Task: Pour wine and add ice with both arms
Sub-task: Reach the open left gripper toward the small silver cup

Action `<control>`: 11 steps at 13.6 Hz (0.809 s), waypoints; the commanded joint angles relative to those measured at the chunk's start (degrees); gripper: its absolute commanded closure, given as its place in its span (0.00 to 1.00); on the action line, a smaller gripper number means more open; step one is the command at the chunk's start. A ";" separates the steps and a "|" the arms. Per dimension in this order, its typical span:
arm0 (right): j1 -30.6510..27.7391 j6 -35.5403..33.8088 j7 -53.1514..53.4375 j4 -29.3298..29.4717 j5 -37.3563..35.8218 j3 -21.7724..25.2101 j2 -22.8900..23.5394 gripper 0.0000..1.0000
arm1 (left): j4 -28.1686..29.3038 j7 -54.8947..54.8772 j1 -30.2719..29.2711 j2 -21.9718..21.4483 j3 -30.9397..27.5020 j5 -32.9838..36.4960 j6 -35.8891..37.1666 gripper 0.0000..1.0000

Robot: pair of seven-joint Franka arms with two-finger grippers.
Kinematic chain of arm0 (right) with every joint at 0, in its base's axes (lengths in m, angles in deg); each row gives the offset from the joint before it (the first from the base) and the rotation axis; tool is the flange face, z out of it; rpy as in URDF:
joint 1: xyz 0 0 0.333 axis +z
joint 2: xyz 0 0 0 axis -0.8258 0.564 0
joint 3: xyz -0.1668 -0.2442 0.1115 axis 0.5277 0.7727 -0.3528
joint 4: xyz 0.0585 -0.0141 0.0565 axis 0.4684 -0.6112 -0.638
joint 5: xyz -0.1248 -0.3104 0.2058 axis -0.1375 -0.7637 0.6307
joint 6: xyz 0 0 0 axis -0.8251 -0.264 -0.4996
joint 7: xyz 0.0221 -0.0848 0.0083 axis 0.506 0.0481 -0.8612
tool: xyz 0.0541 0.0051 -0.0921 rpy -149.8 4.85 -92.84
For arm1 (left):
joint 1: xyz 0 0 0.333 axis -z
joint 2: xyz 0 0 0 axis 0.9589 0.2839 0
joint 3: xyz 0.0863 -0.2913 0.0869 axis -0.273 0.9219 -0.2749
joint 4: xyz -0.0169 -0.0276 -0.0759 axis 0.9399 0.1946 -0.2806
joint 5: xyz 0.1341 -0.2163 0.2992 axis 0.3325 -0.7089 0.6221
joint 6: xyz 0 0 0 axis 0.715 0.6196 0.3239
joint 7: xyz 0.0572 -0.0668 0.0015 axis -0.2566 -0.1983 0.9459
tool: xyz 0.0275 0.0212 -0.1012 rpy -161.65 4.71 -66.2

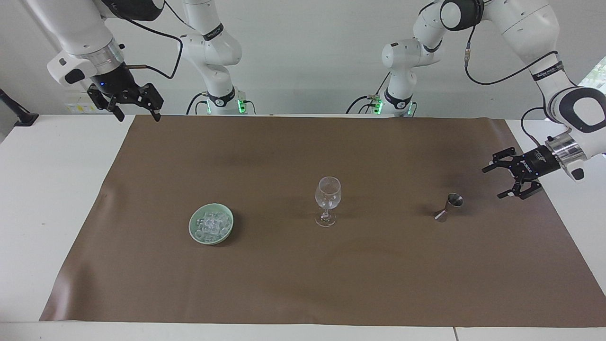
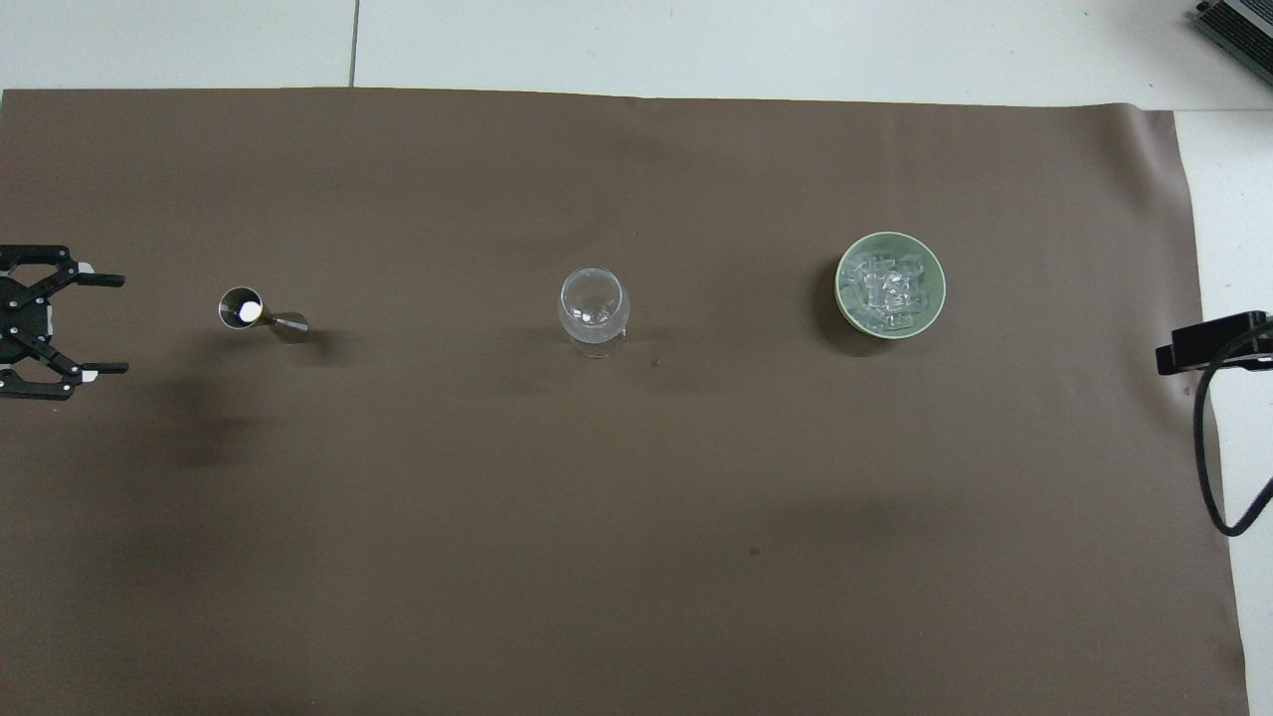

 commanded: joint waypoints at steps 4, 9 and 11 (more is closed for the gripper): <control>-0.24 0.19 -0.44 0.30 0.78 -0.04 0.16 0.00 | 6.21 0.70 -0.82 4.00 0.00 -10.69 -4.80 0.00; -0.24 0.19 -0.44 0.30 0.78 -0.12 0.16 0.00 | 11.06 -9.40 -0.82 5.15 0.18 -17.46 -4.28 0.00; -0.24 0.19 -0.44 0.30 0.78 -0.12 0.16 0.00 | 14.04 -11.68 -0.29 5.15 0.26 -22.01 -4.90 0.00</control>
